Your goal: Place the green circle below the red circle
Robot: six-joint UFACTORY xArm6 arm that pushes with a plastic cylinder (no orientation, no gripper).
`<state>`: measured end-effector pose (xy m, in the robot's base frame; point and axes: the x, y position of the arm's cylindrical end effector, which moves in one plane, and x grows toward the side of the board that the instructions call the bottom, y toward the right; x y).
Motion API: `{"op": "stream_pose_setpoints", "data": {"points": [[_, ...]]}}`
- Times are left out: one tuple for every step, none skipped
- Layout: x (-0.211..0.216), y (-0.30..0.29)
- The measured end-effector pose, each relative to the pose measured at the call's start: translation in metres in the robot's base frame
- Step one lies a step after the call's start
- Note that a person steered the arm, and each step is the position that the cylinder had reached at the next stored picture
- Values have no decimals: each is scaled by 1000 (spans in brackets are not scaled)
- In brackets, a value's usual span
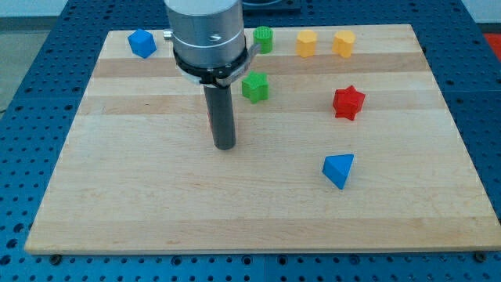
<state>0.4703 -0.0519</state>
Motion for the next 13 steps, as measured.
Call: {"op": "stream_pose_setpoints", "data": {"points": [[1,2],[1,2],[4,-9],[5,-61],[-2,-102],[-9,-120],[-39,-114],[-102,-86],[-163,-47],[-221,-32],[-260,-11],[-265,49],[-212,82]]}}
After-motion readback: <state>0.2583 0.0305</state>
